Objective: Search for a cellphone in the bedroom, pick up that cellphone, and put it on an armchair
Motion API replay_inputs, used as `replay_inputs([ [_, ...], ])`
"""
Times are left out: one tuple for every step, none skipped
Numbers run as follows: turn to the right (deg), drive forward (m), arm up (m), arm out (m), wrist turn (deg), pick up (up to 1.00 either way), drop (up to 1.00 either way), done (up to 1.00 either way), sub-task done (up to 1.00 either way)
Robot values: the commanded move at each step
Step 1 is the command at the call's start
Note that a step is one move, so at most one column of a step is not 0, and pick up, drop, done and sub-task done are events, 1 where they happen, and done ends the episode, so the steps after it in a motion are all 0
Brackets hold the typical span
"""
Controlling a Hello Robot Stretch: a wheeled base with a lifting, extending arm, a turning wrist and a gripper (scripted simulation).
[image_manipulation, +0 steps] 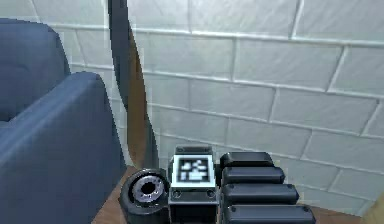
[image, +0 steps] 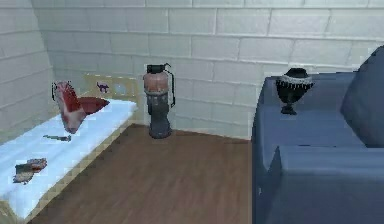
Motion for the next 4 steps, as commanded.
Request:
replay_inputs([
  [0.0,1.0,0.0,0.0,0.0,0.0,0.0,0.0,0.0],
  [6.0,0.0,0.0,0.0,0.0,0.0,0.0,0.0,0.0],
  [0.0,0.45,0.0,0.0,0.0,0.0,0.0,0.0,0.0],
  [24.0,0.0,0.0,0.0,0.0,0.0,0.0,0.0,0.0],
])
